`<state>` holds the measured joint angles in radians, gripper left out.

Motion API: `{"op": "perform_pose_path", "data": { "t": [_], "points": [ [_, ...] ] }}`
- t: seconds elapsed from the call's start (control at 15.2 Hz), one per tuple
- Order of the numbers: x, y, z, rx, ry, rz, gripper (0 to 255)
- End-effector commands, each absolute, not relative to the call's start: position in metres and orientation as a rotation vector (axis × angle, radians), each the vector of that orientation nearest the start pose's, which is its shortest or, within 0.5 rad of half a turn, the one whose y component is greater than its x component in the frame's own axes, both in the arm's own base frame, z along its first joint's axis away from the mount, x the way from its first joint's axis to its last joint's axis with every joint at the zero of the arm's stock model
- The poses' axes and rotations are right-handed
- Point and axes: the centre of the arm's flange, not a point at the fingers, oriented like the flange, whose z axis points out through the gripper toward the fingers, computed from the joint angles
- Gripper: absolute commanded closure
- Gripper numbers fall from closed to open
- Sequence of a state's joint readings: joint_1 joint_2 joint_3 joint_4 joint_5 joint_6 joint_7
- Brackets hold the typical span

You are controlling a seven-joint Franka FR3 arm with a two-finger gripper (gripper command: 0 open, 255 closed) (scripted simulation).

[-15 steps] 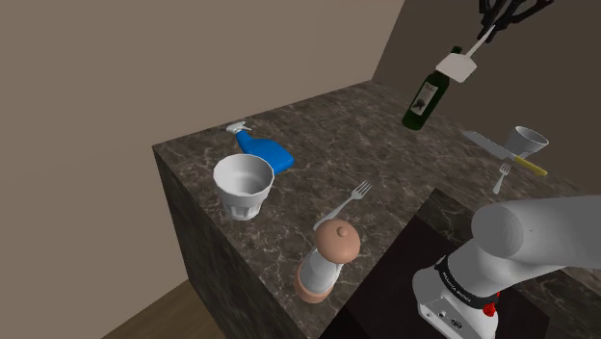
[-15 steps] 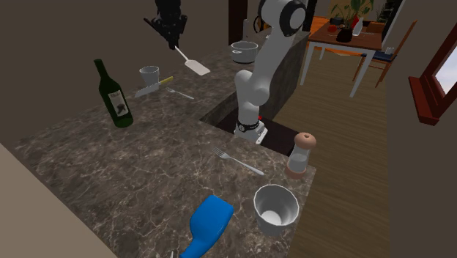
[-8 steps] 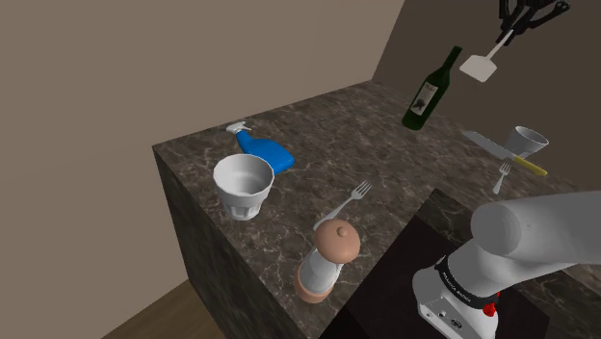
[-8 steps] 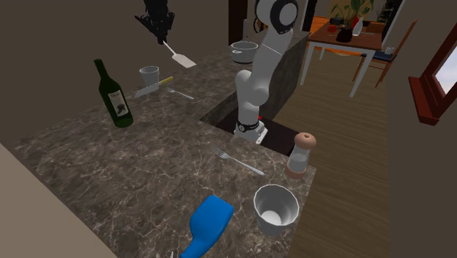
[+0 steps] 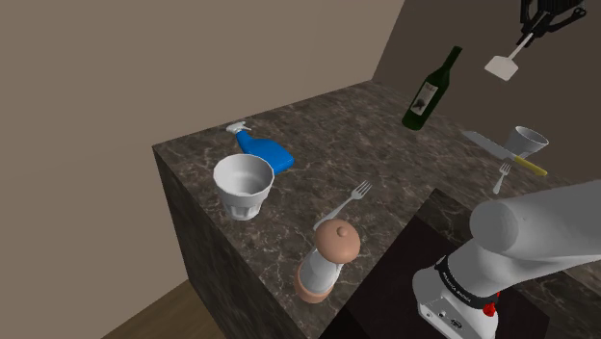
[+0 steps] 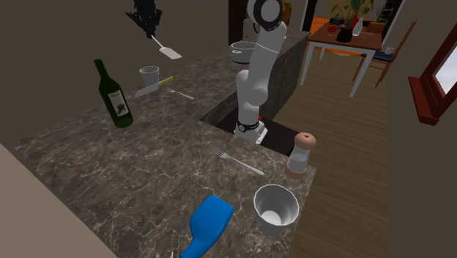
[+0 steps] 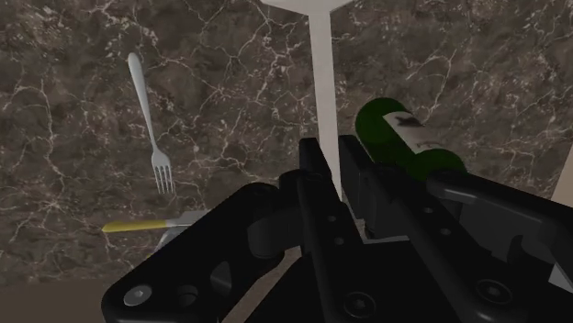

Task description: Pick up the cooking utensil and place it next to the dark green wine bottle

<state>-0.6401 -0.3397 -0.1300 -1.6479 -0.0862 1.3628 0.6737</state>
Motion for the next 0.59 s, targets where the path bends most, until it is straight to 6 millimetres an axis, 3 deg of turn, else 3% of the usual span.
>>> {"op": "perform_pose_path", "data": {
  "t": [0.0, 0.4, 0.46, 0.53],
  "points": [
    [0.278, -0.333, 0.736, -2.377, 2.119, -0.079, 255],
    [0.264, -0.411, 0.736, -2.377, 2.119, -0.079, 255],
    [0.26, -0.435, 0.736, -2.377, 2.119, -0.079, 255],
    [0.26, -0.435, 0.73, -2.377, 2.119, -0.079, 255]
  ]
}}
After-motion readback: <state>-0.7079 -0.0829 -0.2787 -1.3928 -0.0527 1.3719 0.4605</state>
